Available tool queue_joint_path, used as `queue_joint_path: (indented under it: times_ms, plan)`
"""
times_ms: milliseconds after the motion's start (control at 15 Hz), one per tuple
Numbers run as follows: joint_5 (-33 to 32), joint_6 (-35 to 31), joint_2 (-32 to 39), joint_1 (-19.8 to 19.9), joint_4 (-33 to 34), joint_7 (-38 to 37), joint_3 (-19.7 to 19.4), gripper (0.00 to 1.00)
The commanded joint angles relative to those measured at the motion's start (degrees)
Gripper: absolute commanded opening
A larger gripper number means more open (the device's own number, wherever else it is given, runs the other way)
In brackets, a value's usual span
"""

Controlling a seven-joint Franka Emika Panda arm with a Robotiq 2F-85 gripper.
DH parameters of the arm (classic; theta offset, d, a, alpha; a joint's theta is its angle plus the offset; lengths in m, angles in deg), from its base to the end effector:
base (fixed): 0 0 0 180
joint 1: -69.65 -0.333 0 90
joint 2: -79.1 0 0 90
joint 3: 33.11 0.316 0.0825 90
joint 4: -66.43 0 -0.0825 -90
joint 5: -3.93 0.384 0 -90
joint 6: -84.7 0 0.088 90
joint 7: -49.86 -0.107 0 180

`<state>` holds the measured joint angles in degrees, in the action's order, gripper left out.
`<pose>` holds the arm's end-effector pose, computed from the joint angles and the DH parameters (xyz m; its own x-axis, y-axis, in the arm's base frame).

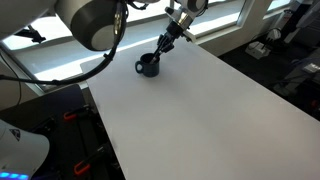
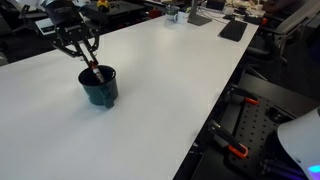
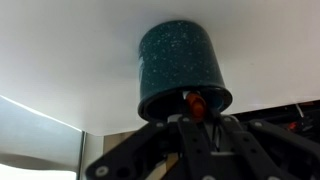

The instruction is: Remove the marker from the cup and put it on the table

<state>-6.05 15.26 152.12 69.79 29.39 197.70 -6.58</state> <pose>0.7048 0.1468 0.1839 -0.7307 0.2321 0.6420 0.2352 0.9684 -0.0825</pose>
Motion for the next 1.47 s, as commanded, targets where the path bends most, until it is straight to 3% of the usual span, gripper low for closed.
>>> queue_joint_path:
  times_ms: [0,467,1000,1400]
  plan:
    - [-0.2,0.2,-3.8,-0.8,-1.0,-1.9,0.3,0.04]
    - [-0.7,-0.7,-14.0,-0.3,-2.2,-5.7,0.6,0.04]
    - [-5.0,-2.8,-21.3,3.4,-6.2,-11.6,-2.4,0.04]
    - [-4.8,-8.1,-23.1,8.9,-17.3,-12.3,-2.4,0.04]
